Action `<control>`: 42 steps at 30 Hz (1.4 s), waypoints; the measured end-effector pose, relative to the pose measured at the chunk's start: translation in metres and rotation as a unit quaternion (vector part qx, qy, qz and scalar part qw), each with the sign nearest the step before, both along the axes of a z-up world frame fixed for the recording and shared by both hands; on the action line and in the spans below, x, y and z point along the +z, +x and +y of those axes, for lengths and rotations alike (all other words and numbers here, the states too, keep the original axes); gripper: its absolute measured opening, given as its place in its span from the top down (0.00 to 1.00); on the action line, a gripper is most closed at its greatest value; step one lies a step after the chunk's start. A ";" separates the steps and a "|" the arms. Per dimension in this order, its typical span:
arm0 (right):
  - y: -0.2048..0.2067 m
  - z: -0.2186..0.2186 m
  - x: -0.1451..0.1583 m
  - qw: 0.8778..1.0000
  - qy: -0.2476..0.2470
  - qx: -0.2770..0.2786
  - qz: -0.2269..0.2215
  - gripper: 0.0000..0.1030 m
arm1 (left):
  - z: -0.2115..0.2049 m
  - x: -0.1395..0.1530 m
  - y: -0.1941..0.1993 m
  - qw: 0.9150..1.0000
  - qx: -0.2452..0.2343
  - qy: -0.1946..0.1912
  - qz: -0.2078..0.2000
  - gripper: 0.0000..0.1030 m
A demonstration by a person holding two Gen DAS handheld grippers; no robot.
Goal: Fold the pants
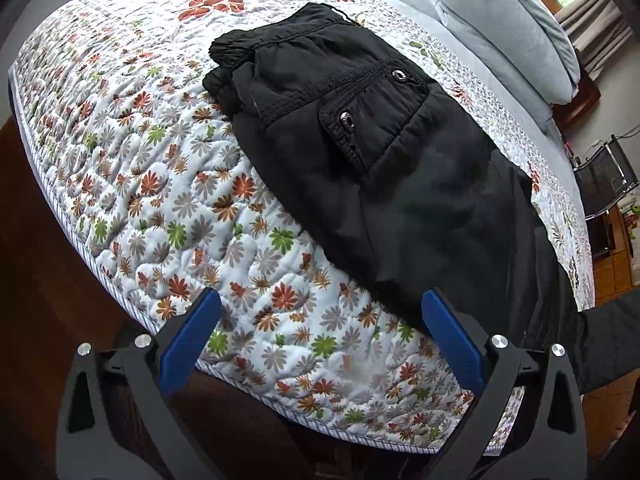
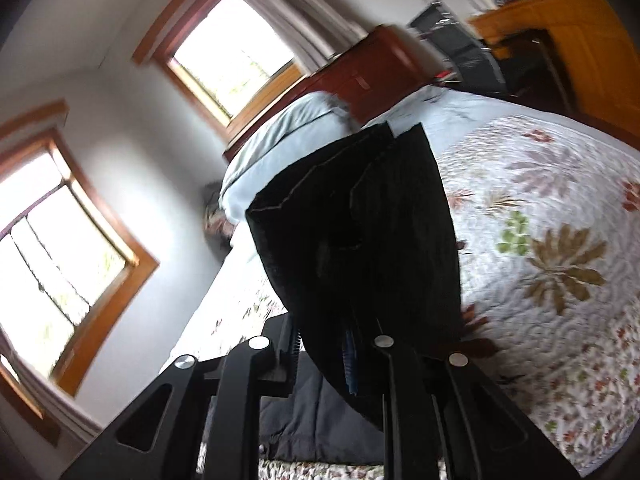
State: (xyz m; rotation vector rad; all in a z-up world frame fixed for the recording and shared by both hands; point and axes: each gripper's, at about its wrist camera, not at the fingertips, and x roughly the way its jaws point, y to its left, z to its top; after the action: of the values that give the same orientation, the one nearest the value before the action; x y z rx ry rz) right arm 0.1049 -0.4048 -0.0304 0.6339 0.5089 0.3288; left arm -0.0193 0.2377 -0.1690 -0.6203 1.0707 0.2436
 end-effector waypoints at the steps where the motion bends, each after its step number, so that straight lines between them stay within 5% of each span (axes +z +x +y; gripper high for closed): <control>1: 0.001 0.008 0.000 1.000 -0.006 0.010 0.000 0.82 | 0.001 0.002 -0.002 1.000 -0.001 -0.001 -0.003 0.03; 10: 0.030 0.096 -0.016 0.993 -0.041 0.098 0.042 0.83 | 0.009 0.010 -0.011 1.000 -0.003 -0.009 -0.013 0.03; 22: 0.047 0.190 -0.087 0.967 -0.125 0.180 0.131 0.82 | 0.028 0.017 -0.030 0.999 0.012 -0.023 -0.022 0.03; 37: 0.020 0.222 -0.126 0.944 -0.201 0.215 0.152 0.82 | 0.034 0.017 -0.034 0.999 0.020 -0.028 -0.017 0.03; 42: 0.018 0.227 -0.138 0.937 -0.202 0.235 0.160 0.58 | 0.028 0.017 -0.031 0.999 0.016 -0.031 -0.017 0.03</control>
State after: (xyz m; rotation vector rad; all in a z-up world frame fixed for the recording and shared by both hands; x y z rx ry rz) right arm 0.1228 -0.1779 -0.1684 0.1538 1.0177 0.5582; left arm -0.0499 0.2654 -0.1522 -0.6966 1.0383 0.2272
